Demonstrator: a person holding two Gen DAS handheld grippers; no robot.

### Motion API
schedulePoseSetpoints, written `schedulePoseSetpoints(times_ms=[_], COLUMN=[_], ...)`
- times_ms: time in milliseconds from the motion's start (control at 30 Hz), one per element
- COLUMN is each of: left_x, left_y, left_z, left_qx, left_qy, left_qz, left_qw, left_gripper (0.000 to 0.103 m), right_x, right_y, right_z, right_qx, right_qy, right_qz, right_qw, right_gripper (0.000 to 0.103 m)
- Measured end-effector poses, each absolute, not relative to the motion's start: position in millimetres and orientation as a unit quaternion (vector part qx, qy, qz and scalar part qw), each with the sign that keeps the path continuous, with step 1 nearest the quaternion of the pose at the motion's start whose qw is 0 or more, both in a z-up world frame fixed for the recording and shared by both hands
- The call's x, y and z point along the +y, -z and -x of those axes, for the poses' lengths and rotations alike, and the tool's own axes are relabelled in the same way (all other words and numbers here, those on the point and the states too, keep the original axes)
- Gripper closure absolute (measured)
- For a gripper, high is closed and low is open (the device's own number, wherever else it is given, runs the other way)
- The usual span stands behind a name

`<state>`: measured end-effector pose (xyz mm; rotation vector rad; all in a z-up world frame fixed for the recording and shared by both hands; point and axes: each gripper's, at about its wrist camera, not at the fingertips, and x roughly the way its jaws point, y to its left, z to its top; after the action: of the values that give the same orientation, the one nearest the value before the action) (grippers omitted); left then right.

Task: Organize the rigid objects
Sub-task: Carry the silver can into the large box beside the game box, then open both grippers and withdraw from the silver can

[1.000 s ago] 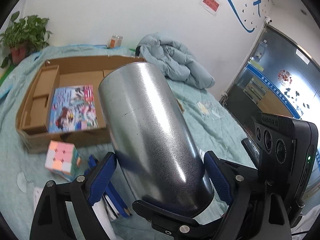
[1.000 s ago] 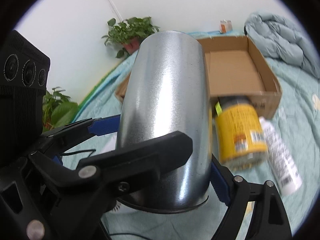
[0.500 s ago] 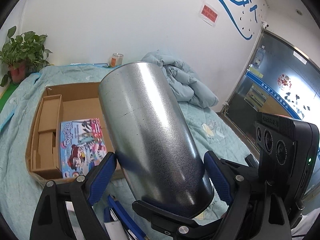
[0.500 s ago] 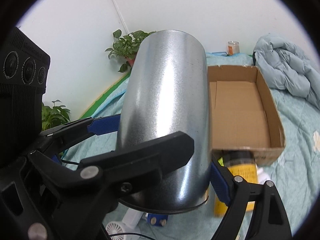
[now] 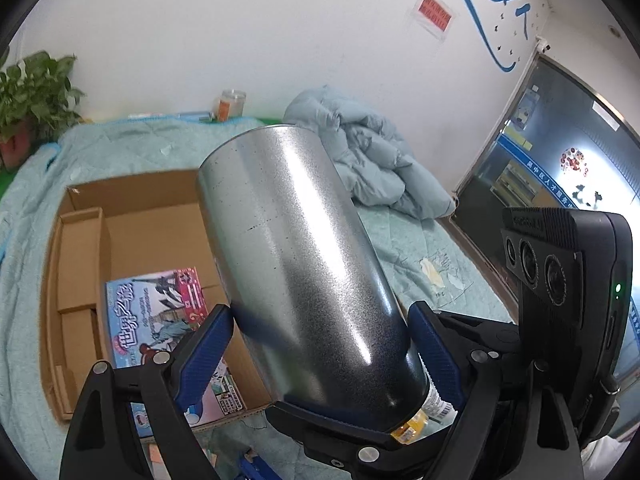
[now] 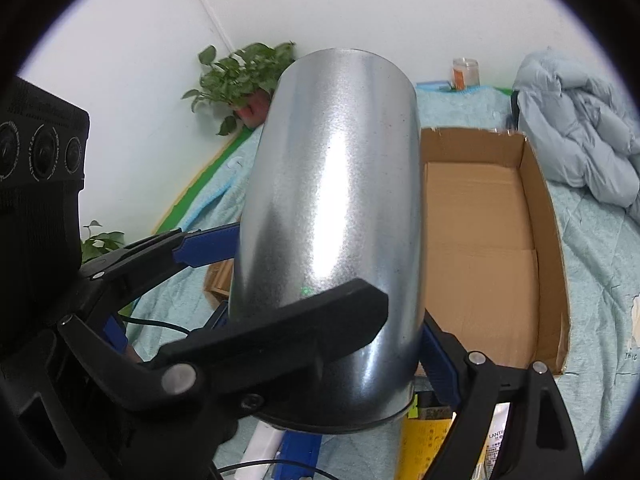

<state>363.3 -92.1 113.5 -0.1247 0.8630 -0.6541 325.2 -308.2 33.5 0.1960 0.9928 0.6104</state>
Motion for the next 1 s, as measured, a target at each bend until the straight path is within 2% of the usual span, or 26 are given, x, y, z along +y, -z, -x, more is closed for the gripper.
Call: schedulePoseSetpoints(times_ms=[267,500,667,867,933,1000], left_x=[-94.5,-93.4,-89.8,-80.4,-80.2,-79.6], left_y=[-30.7,21.1,28.3,42.4,42.2,42.8], left_z=[-409.2,-433.5,-433.5,-431.4,-429.4,-427.4], left_qx=[0.483,0.523,0.519,0.540,0.540,0.542], left_qy=[0.308,0.317,0.329,0.319,0.317,0.314], left_qz=[0.085,0.115,0.122,0.125,0.126,0.127], left_qw=[0.815,0.783,0.780,0.769,0.769,0.769], left_gripper=[0.016,0.016,0.016,0.024,0.024,0.024], right_x=[-300.1,-292.8,-293.4,-313.5,-323.4,-327.0], right_y=[32.5,75.0,74.2,59.8,56.2,63.0], right_z=[-353.4,-365.5,-364.6,-354.3,-354.2,-355.9], right_qx=[0.540,0.589,0.602,0.596,0.586,0.594], right_qy=[-0.276,-0.255,-0.261,-0.286,-0.299,-0.295], right_qz=[-0.104,-0.112,-0.103,-0.108,-0.123,-0.138], right_qw=[0.788,0.759,0.747,0.742,0.743,0.736], right_gripper=[0.017,0.016,0.015,0.015,0.018,0.027])
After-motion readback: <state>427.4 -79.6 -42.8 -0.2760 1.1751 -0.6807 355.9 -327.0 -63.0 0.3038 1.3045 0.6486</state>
